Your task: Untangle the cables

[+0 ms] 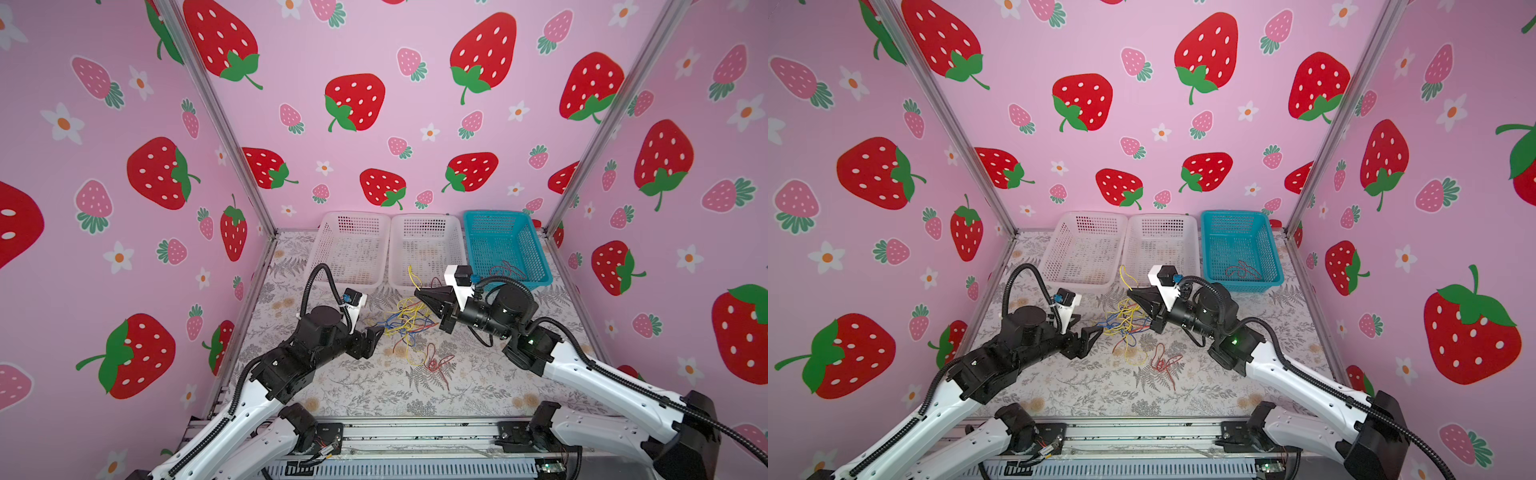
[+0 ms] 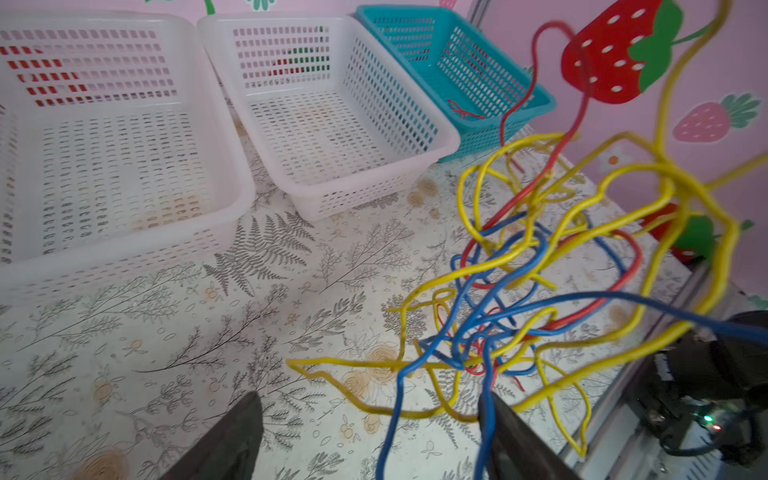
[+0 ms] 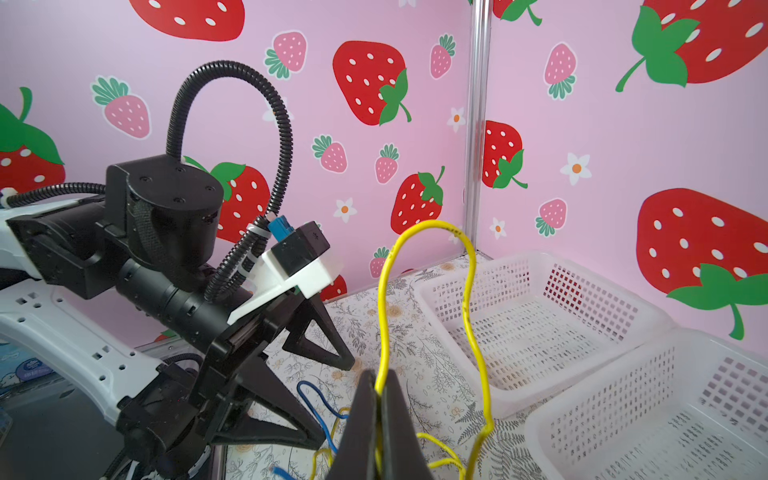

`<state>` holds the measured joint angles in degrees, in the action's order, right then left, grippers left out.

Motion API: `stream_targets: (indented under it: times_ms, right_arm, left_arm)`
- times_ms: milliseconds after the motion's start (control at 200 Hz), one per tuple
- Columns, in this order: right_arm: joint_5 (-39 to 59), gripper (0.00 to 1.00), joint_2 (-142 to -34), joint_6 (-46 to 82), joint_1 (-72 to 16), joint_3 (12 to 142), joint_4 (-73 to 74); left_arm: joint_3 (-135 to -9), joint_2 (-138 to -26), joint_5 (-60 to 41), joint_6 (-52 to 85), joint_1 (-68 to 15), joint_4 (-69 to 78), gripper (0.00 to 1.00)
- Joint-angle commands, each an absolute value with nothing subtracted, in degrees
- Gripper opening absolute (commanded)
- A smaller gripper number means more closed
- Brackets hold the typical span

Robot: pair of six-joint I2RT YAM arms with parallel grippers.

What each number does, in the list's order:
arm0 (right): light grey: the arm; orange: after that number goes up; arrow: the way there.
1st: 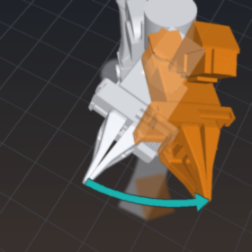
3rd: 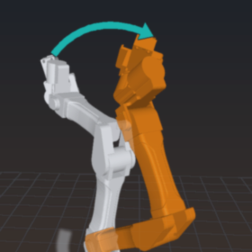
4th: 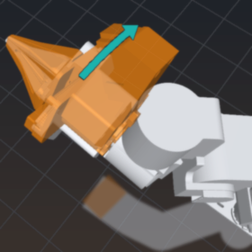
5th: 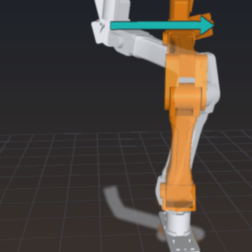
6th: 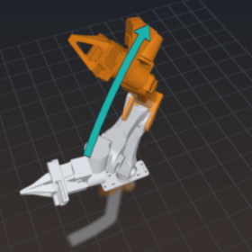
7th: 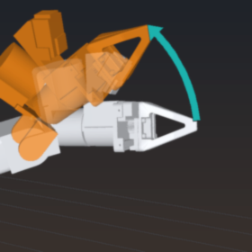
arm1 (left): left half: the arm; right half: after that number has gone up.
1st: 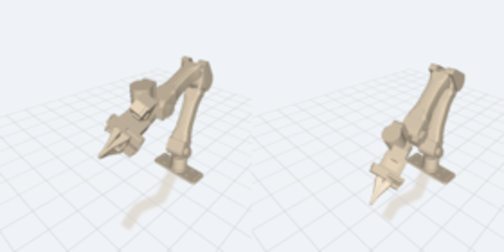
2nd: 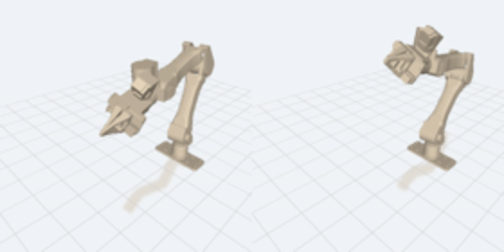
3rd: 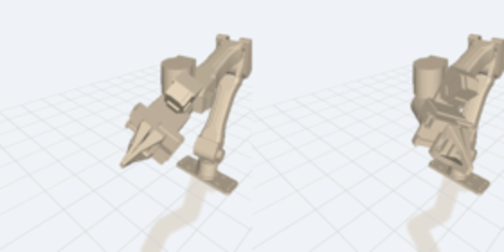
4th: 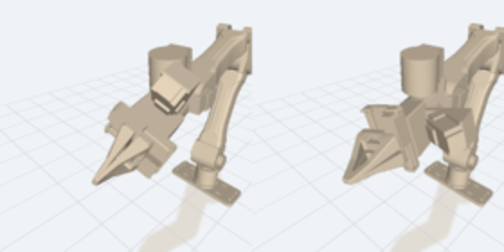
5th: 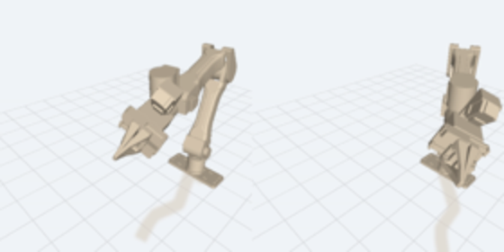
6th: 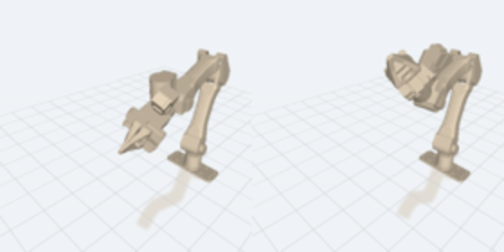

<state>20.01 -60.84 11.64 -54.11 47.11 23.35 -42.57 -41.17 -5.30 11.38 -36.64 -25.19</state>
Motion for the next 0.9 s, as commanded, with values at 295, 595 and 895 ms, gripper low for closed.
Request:
stream_targets:
  times_ms: [295,595,895]
  right_arm:
    - [24.58,0.00,-56.46,10.87,-54.41,43.30,27.60]
    - [25.29,0.00,-54.85,11.15,-54.39,41.10,27.86]
    - [24.42,0.00,-53.94,11.36,-54.32,40.12,28.15]
  left_arm:
    - [-44.17,-40.52,-10.61,13.28,-36.65,-24.98,0.77]
    - [-46.21,-39.76,-8.37,12.74,-36.56,-29.44,0.64]
    - [-49.17,-43.27,-17.57,24.46,-35.74,-34.89,0.76]
